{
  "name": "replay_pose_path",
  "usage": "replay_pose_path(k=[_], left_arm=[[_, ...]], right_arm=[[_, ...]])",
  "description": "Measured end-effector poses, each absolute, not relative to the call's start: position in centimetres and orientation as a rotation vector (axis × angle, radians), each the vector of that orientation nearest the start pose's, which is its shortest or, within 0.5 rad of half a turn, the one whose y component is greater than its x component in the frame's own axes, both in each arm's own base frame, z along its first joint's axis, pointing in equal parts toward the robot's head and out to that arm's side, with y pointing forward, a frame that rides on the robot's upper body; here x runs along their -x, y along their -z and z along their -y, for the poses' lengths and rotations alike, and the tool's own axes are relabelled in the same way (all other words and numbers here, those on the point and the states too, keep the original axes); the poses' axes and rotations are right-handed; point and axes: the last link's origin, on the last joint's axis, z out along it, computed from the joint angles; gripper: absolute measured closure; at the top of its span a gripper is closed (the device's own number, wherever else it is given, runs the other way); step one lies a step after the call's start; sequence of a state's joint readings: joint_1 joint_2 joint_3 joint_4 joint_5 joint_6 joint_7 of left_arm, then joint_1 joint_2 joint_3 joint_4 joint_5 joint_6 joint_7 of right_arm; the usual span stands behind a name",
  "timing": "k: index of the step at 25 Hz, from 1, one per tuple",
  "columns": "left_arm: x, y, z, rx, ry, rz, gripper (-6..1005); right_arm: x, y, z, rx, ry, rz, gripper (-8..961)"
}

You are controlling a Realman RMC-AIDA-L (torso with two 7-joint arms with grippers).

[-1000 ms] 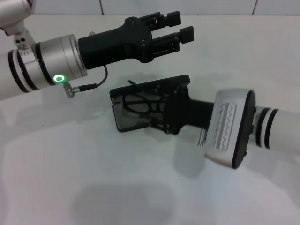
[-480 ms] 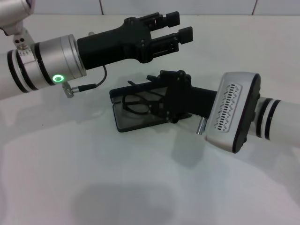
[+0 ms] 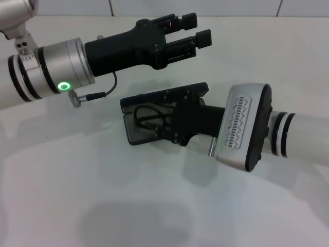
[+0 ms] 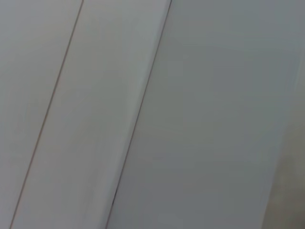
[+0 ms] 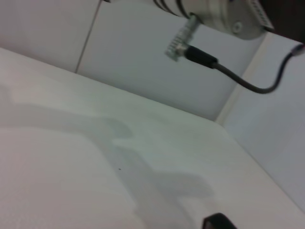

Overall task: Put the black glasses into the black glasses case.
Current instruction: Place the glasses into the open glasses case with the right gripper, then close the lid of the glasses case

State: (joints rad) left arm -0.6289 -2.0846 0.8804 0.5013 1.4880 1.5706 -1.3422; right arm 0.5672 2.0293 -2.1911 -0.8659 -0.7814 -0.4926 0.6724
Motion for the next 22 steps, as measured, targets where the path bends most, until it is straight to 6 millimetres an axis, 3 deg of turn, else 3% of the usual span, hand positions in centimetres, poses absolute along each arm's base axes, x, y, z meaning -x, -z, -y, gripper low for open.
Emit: replay_pose_path(k=[9,15,18,22], left_arm=[[18.6,0.8,-35.4,2.601,1.273,0.538,347],[19.0,0.7,-35.3,2.594,1.266,0.548,347],[19.7,0.7,-35.5,2.572,1.223,0.578,347],[21.7,0.7,-37.2,2.519,1.028,0.719,347]], right_arm=[[-14.3,14.8,-32.2,2.655,-0.393,0.403,440],[-14.2,14.4,-32.3,2.647,-0.417,0.394,441],[-14.4,13.4,-31.9,2.657,-0.515,0.373,440],[-16.1,10.5,-31.3,2.708,-0.656,0.307,439]])
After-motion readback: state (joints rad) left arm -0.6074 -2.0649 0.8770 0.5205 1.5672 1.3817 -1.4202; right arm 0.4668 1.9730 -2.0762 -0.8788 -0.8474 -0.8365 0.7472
